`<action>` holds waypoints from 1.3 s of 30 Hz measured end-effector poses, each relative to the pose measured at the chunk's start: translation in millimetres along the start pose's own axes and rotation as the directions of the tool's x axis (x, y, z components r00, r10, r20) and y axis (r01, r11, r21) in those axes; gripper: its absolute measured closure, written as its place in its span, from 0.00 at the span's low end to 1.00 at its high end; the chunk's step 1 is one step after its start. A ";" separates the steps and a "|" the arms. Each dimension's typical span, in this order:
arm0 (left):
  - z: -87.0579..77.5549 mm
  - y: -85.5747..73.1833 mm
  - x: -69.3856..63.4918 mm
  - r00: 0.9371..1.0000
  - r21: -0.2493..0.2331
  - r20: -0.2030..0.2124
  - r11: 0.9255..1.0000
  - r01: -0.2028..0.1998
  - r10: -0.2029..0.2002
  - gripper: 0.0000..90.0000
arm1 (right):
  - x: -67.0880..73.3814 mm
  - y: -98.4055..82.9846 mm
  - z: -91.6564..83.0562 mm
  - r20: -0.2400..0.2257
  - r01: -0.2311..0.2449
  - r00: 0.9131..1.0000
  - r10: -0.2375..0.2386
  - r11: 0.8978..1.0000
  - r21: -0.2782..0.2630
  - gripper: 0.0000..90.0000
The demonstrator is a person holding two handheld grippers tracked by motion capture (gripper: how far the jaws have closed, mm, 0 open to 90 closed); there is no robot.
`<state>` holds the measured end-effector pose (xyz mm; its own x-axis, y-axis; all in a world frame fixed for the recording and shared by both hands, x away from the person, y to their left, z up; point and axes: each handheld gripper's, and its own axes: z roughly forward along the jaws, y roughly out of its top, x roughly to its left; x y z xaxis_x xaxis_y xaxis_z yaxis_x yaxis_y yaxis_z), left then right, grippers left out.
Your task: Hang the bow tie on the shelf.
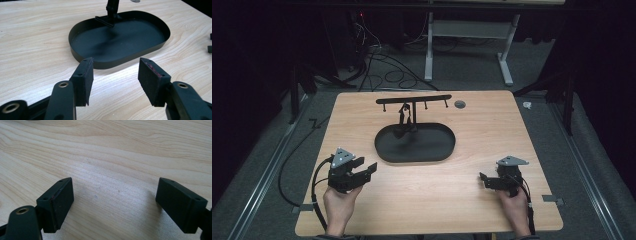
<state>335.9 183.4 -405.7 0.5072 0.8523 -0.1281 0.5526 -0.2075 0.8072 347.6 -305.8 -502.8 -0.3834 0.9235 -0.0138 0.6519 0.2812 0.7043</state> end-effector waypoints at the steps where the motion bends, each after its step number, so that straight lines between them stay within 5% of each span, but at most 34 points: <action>1: 0.4 -0.5 0.1 1.000 0.002 0.002 1.000 0.001 -0.001 0.52 | 0.0 0.0 0.0 0.000 0.000 1.000 0.000 1.000 0.000 0.18; 39: 16.6 -19.4 -4.1 1.000 0.044 0.025 0.999 0.018 -0.019 0.52 | 0.1 0.0 0.0 0.000 0.001 1.000 -0.001 1.000 0.000 0.18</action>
<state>334.1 176.0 -430.4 0.5132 0.8436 -0.1576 0.5902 -0.2136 0.7785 347.5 -305.8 -502.8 -0.3842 0.9231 -0.0145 0.6516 0.2823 0.7041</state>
